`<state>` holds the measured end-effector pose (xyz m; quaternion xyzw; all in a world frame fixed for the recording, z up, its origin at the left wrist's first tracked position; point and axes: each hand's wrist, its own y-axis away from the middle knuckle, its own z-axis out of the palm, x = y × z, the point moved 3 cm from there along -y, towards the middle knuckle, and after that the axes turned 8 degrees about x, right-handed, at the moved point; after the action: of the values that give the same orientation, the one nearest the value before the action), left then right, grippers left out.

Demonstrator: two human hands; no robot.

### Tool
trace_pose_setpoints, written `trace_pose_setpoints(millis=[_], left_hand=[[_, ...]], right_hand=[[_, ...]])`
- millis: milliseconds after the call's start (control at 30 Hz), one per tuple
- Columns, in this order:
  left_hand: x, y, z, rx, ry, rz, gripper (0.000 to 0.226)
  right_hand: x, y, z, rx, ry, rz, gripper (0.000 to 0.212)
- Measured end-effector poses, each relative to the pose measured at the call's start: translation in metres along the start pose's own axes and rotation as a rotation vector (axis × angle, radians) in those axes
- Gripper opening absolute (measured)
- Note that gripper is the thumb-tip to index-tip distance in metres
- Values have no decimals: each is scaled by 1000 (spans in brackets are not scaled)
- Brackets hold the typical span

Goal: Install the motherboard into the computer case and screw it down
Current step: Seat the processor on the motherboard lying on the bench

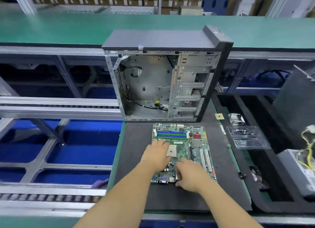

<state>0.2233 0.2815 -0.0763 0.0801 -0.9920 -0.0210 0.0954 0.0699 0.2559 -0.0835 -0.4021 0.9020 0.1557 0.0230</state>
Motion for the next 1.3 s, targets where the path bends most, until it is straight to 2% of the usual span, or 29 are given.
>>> trace_pose_setpoints(millis=[67, 133, 167, 233, 400, 567, 767, 933, 1000, 1300], left_hand=[[1, -3, 7, -24, -21, -20, 50], [1, -6, 13, -37, -33, -34, 49], [0, -7, 15, -32, -41, -35, 50], [-3, -9, 18, -6, -71, -19, 51], [-8, -19, 20, 19, -119, -2, 65], [-4, -24, 24, 35, -93, -44, 56], [-4, -18, 25, 50, -57, -47, 51], [-10, -8, 33, 101, -39, 8, 70], [-13, -6, 36, 119, -37, 14, 70], [-18, -25, 36, 135, -53, 201, 69]], right_hand=[[9, -13, -13, -73, -136, 15, 42], [21, -25, -22, -8, -348, 123, 43], [27, -31, -23, 48, -378, 170, 38], [31, -41, -23, 108, -261, 166, 28], [27, -61, -26, 73, -145, 70, 23], [28, -67, -22, 37, -199, 97, 13], [32, -77, -38, 216, -140, 25, 21], [42, -82, -36, 248, -355, 113, 22], [44, -82, -32, 274, -426, 142, 19], [56, -76, -22, 326, -450, 234, 18]])
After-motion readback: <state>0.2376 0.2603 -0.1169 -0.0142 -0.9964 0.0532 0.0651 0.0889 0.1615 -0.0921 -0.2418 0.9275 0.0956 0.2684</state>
